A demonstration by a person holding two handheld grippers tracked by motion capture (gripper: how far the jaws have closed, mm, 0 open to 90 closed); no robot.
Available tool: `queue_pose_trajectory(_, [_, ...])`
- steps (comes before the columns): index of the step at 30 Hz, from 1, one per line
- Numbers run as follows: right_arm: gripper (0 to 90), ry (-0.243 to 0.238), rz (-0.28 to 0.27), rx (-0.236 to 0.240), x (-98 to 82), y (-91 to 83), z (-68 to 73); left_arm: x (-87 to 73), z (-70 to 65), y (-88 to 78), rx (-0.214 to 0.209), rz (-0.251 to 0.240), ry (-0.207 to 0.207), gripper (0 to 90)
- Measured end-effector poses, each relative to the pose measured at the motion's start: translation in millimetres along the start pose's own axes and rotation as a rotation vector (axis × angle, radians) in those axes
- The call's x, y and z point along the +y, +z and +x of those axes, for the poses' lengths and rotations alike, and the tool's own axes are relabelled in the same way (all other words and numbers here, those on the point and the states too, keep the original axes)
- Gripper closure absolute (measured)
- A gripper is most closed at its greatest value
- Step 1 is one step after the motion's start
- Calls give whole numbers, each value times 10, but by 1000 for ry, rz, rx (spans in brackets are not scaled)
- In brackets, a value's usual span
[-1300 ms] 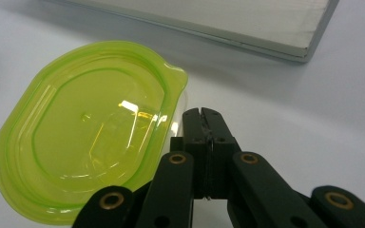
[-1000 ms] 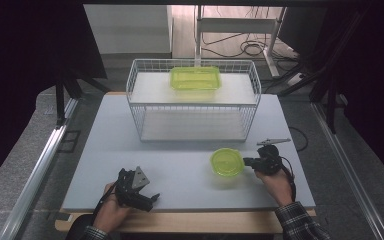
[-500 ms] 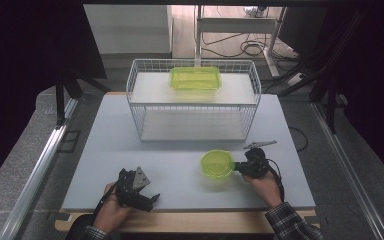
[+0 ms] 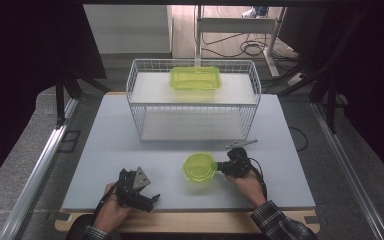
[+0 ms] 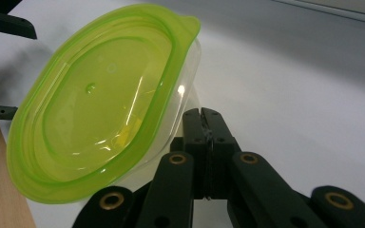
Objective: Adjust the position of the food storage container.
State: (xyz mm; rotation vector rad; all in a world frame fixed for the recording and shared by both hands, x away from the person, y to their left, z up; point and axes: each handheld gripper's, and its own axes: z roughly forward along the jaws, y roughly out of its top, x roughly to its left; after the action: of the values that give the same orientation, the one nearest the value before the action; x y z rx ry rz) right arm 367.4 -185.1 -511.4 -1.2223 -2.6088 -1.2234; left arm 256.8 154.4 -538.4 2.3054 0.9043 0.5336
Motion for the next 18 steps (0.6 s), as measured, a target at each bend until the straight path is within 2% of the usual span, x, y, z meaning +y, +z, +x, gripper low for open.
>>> queue_pose_trajectory(4, [888, -20, 8, 5, 27, 81, 62, 0, 2, -6, 0, -1, -3, 6])
queue_pose_trajectory(7, [888, -49, 13, -22, 32, 77, 72, 3, 13, -23, 2, -7, -9, 9])
queue_pose_trajectory(9, [888, -65, 12, -55, 30, 33, 57, 4, 20, -33, 0, -12, -20, 10])
queue_pose_trajectory(13, [879, -84, -6, -92, 20, -76, 35, 8, 35, -59, -10, -29, -44, 15])
queue_pose_trajectory(18, [823, -116, -40, -137, -14, -249, 35, 13, 58, -101, -29, -52, -72, 22])
